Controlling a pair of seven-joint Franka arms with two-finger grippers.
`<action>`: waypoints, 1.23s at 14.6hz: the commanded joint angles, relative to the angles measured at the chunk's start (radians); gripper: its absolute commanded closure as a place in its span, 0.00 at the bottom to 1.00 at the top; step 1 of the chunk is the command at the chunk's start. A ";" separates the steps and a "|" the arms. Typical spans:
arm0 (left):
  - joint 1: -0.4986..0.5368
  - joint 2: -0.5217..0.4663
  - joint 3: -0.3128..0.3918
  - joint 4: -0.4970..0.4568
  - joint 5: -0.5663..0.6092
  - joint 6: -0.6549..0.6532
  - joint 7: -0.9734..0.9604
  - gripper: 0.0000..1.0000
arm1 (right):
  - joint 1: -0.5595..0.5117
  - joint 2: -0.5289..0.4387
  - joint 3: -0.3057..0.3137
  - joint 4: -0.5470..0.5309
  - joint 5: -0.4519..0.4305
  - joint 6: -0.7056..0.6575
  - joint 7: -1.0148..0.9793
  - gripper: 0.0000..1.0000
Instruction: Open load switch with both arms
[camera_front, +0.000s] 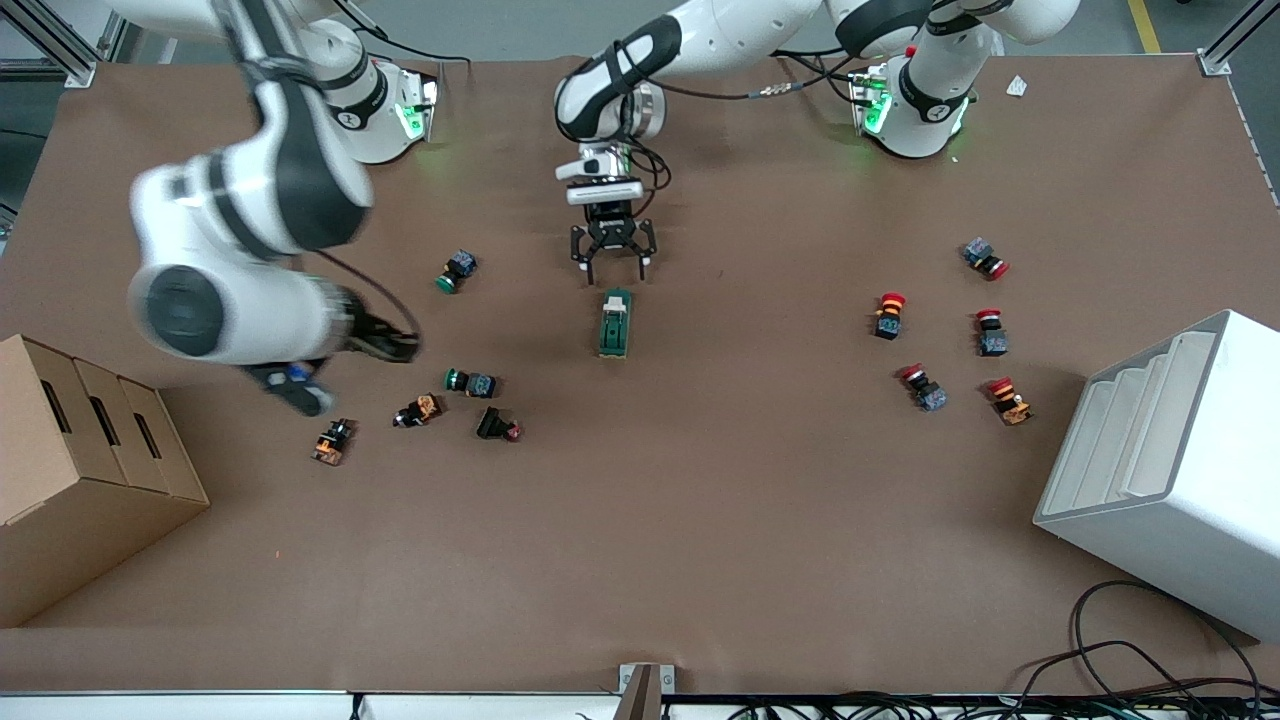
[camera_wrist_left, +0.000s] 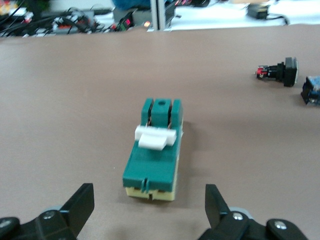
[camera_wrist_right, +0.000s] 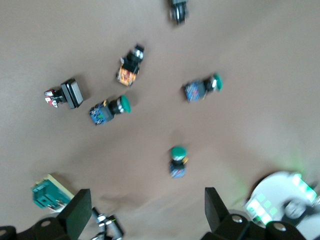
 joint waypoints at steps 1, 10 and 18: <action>0.095 -0.066 -0.082 0.051 -0.124 0.025 0.129 0.02 | -0.105 -0.068 0.023 -0.038 -0.024 0.019 -0.278 0.00; 0.403 -0.192 -0.252 0.318 -0.518 0.012 0.690 0.01 | -0.276 -0.071 0.023 0.123 -0.195 0.012 -0.737 0.00; 0.699 -0.359 -0.252 0.340 -0.810 0.010 1.207 0.00 | -0.348 -0.062 0.026 0.168 -0.130 -0.030 -0.803 0.00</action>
